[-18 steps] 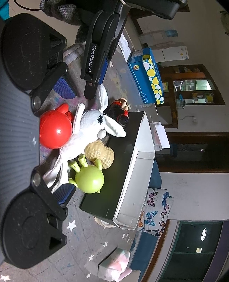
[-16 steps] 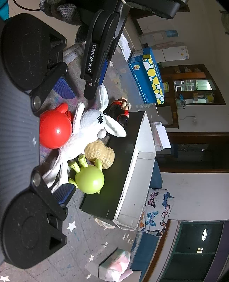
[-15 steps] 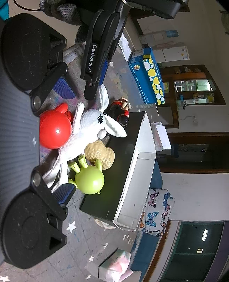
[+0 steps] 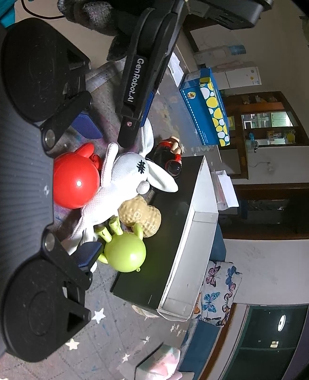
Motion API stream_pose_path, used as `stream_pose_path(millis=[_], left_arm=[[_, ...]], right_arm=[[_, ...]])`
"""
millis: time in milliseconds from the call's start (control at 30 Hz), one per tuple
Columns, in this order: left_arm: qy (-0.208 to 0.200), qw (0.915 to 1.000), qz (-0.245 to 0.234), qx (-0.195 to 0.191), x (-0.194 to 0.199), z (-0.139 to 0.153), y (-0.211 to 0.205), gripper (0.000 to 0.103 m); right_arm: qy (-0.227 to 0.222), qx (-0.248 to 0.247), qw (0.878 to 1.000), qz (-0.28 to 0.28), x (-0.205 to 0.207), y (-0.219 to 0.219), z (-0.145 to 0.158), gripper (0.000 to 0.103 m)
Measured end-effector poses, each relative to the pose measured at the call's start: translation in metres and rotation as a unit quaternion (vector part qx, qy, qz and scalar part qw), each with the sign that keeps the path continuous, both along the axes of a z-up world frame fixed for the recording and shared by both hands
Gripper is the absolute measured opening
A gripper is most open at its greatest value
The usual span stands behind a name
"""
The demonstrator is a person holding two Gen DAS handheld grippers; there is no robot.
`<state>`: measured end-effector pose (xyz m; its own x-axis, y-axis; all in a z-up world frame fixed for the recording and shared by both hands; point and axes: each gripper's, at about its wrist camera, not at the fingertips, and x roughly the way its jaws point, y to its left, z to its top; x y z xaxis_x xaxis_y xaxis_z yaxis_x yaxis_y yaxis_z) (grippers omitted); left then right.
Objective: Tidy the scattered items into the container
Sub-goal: 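Lower the left gripper onto the red round toy and close it, then lift the red toy with the left gripper and carry it over the box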
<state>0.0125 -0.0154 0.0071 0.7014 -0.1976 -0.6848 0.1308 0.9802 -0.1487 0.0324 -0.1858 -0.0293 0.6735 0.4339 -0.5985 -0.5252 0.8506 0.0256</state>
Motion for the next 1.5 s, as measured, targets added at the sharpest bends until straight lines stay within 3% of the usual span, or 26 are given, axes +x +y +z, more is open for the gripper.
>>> stream_pose_path(millis=[600,1067,1500], left_arm=[[-0.007,0.9956,-0.09,-0.025,-0.032,0.015,-0.019,0.04],[0.015,0.9902,-0.128,-0.054,-0.024,0.008,-0.03,0.04],[0.015,0.9847,-0.153,-0.082,-0.023,0.006,-0.034,0.032]], right_arm=[[-0.005,-0.011,1.0,0.018,-0.027,-0.011,0.005,0.075],[0.01,-0.001,1.0,0.01,-0.024,-0.01,-0.004,0.052],[0.002,-0.001,1.0,-0.005,-0.03,-0.014,-0.003,0.048]])
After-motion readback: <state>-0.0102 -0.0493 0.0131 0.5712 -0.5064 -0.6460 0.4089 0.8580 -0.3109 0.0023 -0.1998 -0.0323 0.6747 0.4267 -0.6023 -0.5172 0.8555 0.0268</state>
